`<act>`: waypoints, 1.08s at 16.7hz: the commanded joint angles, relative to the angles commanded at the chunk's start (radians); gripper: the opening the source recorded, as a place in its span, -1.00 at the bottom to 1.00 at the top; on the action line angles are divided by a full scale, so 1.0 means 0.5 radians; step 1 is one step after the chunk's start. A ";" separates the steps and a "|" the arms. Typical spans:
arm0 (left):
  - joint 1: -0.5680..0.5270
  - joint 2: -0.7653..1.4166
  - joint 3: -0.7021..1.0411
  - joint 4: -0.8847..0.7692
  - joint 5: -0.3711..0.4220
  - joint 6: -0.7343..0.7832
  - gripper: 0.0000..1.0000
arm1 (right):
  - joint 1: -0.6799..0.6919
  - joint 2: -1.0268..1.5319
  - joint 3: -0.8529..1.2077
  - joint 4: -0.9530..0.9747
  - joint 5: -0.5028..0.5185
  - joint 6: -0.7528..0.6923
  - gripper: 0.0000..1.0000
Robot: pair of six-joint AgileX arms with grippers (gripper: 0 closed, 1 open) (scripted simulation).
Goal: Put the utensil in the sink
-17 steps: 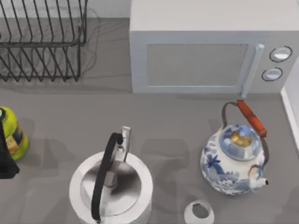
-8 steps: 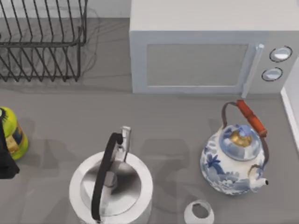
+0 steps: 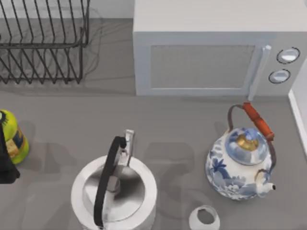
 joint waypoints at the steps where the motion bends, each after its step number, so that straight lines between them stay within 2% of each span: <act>1: 0.000 0.000 0.000 0.000 0.000 0.000 1.00 | 0.000 0.000 0.000 0.000 0.000 0.000 1.00; 14: 0.000 0.000 0.000 0.000 0.000 0.000 1.00 | 0.000 0.000 0.000 0.000 0.000 0.000 -0.96; 18: 0.000 0.000 0.000 0.000 0.000 0.000 1.00 | 0.000 0.000 0.000 0.000 0.000 0.000 -1.00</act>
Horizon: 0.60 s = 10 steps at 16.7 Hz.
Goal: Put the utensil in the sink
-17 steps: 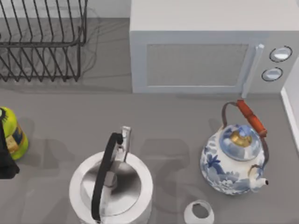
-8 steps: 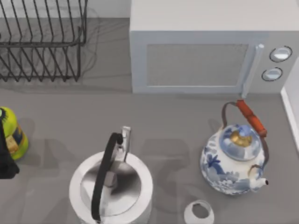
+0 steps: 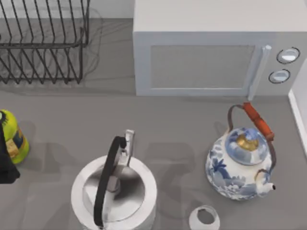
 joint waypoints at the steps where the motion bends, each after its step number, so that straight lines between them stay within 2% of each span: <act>1: 0.000 0.000 0.000 0.000 0.000 0.000 1.00 | 0.000 0.000 0.000 0.000 0.000 0.000 -1.00; 4: 0.000 0.000 0.000 0.000 0.000 0.000 1.00 | 0.000 0.000 0.000 0.000 0.000 0.000 -1.00; 10: 0.000 0.000 0.000 0.000 0.000 0.000 1.00 | -0.014 -0.210 0.216 -0.365 0.028 -0.004 -1.00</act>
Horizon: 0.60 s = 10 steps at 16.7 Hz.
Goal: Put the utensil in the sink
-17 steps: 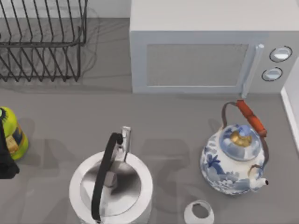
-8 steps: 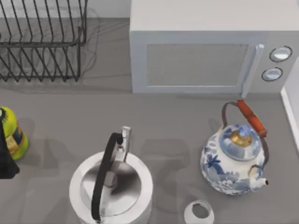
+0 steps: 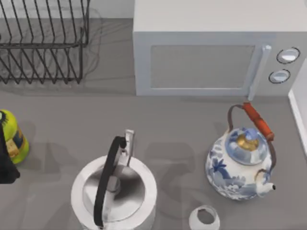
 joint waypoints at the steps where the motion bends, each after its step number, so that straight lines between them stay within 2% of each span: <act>1: 0.000 0.000 0.000 0.000 0.000 0.000 1.00 | -0.002 -0.031 0.058 -0.108 0.000 -0.002 -1.00; 6: 0.000 0.000 0.000 0.000 0.000 0.000 1.00 | -0.003 -0.228 0.342 -0.598 -0.001 -0.006 -1.00; 10: 0.000 0.000 0.000 0.000 0.000 0.000 1.00 | -0.003 -0.267 0.396 -0.660 -0.001 -0.007 -1.00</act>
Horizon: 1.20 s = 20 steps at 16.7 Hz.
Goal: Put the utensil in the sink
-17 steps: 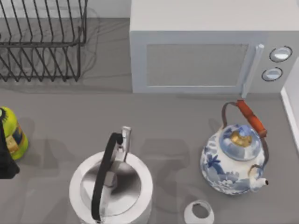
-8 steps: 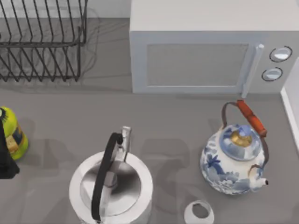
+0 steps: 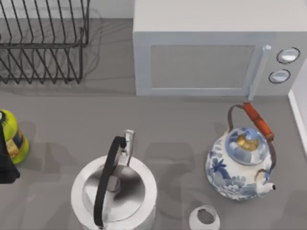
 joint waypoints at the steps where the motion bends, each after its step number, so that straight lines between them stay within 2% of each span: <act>1: 0.000 0.000 0.000 0.000 0.000 0.000 1.00 | 0.000 0.000 0.000 0.000 0.000 0.000 -1.00; 5: 0.000 0.000 0.000 0.000 0.000 0.000 1.00 | 0.014 0.069 0.058 -0.028 0.001 0.021 -1.00; 9: 0.000 0.000 0.000 0.000 0.000 0.000 1.00 | 0.090 0.402 0.440 -0.198 0.012 0.112 -1.00; 13: 0.000 0.000 0.000 0.000 0.000 0.000 1.00 | 0.224 0.932 1.152 -0.464 0.029 0.255 -1.00; 20: 0.000 0.000 0.000 0.000 0.000 0.000 1.00 | 0.524 1.949 2.730 -0.955 0.059 0.565 -1.00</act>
